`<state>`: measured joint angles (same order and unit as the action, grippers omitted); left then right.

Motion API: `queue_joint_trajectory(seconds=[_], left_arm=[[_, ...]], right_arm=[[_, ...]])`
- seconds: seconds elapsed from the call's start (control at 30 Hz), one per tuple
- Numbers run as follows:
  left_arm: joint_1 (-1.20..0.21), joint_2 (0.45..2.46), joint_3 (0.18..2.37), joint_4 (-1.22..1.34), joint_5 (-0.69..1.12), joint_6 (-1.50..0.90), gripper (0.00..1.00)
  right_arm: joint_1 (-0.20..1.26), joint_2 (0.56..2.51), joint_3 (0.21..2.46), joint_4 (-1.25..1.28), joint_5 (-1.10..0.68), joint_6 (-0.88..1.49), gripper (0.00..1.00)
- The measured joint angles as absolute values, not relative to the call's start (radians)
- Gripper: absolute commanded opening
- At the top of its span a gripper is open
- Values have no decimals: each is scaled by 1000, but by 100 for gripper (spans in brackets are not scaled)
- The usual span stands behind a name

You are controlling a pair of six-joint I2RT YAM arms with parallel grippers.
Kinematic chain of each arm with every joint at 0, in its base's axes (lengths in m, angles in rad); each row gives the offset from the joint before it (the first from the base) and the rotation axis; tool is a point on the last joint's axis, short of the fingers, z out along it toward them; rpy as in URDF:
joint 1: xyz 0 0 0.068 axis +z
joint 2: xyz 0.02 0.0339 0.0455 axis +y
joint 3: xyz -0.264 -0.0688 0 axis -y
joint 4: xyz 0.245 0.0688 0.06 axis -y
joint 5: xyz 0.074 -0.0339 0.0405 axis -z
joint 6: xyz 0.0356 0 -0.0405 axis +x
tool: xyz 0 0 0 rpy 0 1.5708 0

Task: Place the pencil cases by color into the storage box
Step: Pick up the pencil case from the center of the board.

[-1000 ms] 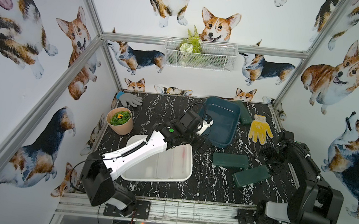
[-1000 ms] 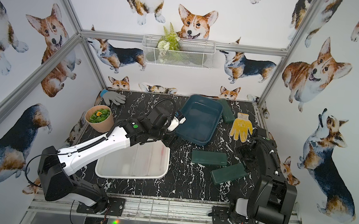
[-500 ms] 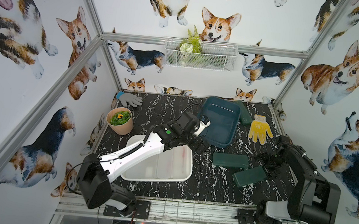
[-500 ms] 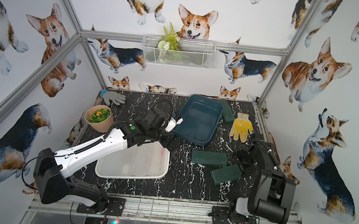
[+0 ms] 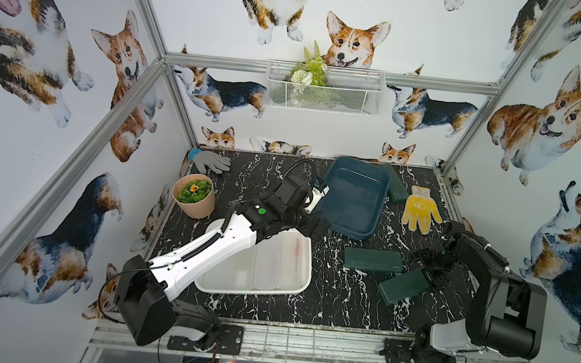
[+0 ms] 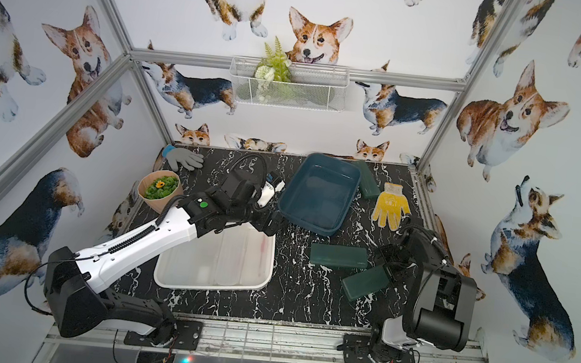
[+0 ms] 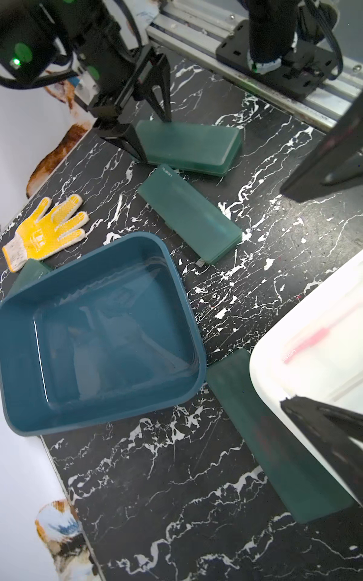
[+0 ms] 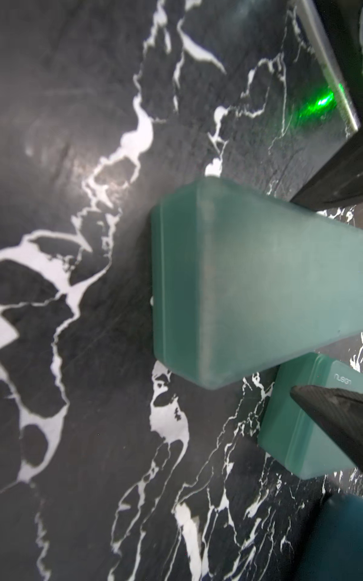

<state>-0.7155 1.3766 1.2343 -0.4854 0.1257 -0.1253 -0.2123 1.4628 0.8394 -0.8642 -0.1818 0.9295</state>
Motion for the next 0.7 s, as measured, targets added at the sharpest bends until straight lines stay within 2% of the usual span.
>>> queue_joint_trajectory(seconds=[0.3, 0.7], left_arm=[[-620, 1372, 1232, -482, 133, -209, 100], [-604, 1389, 1253, -490, 136, -232, 100]], right_arm=[[-212, 1497, 826, -841, -193, 928, 86], [-212, 1539, 812, -813, -195, 914, 81]])
